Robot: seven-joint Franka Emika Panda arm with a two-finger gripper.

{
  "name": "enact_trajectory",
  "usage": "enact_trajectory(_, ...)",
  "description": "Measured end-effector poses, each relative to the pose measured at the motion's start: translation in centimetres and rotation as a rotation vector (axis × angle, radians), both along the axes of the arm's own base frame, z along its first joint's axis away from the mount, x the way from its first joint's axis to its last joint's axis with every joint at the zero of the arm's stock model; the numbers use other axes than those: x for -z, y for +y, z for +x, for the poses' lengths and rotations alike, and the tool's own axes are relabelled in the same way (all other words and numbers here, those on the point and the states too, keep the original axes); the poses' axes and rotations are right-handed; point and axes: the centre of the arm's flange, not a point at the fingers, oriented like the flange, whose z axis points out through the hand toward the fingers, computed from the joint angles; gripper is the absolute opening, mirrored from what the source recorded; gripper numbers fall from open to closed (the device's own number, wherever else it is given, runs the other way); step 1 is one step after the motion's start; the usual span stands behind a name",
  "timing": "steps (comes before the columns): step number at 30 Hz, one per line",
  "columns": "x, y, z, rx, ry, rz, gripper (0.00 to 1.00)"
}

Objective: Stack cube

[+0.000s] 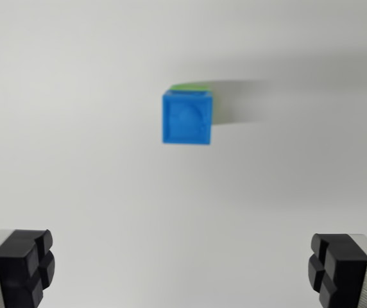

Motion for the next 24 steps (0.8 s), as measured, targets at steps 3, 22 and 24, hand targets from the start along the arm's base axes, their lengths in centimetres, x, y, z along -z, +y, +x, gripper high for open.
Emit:
enact_trajectory(3,-0.32,0.00,0.02,0.000,0.000,0.000,1.00)
enact_trajectory(22,-0.62,0.00,0.00,0.000,0.000,0.000,1.00)
enact_trajectory(24,-0.62,0.00,0.00,0.000,0.000,0.000,1.00)
